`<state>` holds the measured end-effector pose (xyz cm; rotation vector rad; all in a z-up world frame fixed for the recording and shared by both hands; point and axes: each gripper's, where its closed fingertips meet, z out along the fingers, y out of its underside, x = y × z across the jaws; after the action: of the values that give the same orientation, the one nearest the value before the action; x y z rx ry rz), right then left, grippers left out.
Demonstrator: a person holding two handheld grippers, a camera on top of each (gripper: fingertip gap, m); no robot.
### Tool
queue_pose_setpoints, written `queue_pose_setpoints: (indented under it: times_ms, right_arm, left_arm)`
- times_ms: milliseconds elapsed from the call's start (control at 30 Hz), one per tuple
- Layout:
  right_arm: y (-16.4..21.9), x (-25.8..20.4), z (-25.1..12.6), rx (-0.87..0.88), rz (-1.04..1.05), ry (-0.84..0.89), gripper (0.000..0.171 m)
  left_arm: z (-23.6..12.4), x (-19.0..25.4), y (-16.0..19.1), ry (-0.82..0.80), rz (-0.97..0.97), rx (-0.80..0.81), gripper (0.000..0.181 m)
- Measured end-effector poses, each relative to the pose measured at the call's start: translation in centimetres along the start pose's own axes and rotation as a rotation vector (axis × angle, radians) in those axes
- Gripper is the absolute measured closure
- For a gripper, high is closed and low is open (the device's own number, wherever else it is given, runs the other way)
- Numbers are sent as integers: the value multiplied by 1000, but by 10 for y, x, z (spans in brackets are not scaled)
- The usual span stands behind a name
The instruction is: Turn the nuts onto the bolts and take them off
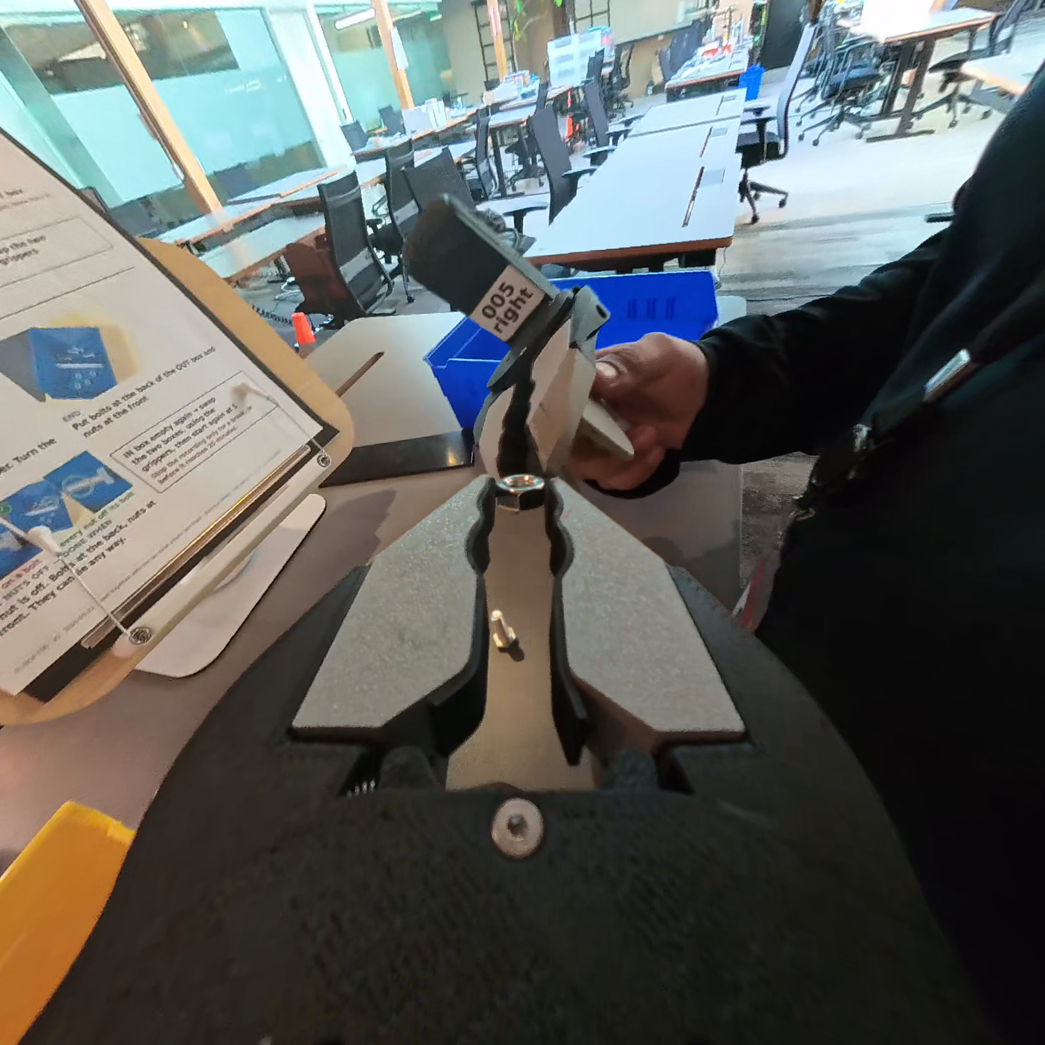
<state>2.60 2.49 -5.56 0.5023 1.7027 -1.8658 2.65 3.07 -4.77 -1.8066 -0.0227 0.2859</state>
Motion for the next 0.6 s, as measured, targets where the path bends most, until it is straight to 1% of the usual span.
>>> queue_pose_setpoints:
  times_ms: [67,300,500,600]
  right_arm:
    - [-2,-3,-1,19,29,-31,160]
    - [-2,-10,-5,50,71,-105,160]
    - [4,0,-7,17,120,-22,161]
    - [9,6,-14,-2,142,34,162]
  left_arm:
    - [2,1,0,0,16,-11,166]
    - [7,5,-4,28,20,21,166]
    - [15,6,7,15,74,-43,166]
    - [25,8,13,25,67,-102,166]
